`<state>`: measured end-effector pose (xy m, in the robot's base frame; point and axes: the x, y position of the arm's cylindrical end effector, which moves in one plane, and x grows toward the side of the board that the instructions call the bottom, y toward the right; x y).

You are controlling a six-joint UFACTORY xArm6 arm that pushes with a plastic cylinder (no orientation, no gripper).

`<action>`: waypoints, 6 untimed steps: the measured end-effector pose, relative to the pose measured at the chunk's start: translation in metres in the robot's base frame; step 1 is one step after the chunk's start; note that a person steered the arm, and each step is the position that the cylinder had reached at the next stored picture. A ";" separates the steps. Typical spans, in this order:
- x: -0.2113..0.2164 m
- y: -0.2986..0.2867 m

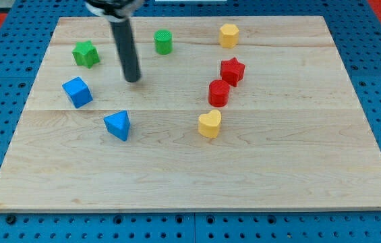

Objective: Move the green circle towards the green star

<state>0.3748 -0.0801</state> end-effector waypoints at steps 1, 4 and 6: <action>-0.044 0.038; -0.126 0.000; -0.088 0.054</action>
